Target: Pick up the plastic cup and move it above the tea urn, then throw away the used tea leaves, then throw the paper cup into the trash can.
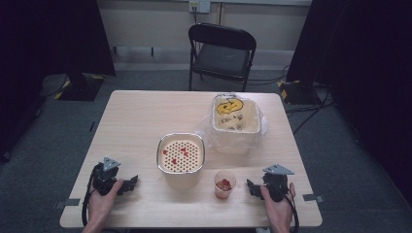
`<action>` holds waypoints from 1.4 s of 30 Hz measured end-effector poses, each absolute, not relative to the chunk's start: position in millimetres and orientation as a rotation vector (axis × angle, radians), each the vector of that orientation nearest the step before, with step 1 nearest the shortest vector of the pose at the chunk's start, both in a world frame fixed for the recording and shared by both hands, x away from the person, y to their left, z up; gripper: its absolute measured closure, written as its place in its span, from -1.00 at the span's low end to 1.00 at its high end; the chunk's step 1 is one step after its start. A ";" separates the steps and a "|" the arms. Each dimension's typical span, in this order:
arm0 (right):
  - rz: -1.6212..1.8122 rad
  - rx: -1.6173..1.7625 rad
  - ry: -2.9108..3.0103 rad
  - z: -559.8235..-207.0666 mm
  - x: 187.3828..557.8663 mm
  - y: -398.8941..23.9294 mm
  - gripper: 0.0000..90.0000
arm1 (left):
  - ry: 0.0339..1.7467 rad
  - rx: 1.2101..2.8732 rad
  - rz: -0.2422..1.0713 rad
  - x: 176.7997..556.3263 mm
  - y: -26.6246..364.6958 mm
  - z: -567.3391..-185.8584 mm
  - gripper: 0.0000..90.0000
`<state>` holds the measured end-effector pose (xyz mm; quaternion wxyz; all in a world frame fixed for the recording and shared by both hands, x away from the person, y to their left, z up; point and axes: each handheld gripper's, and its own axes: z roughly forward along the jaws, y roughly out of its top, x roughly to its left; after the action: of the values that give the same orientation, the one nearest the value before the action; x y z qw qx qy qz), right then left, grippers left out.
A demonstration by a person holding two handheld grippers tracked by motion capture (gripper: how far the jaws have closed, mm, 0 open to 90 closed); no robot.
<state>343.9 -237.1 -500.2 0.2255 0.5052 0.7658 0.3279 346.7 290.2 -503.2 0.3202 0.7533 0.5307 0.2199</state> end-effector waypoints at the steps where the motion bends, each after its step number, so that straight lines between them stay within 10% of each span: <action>1: 0.903 1.396 2.110 -500.2 343.7 -236.8 -0.80 | 1.396 1.979 0.578 346.8 290.1 -503.2 -1.00; 42: 1.109 1.224 2.300 -473.3 290.7 -190.5 -0.52 | 1.396 1.978 0.577 346.8 290.1 -503.2 -1.00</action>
<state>290.7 -190.5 -473.3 0.1544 0.4269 0.8026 0.3869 346.8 290.1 -503.2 0.3205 0.7529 0.5311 0.2198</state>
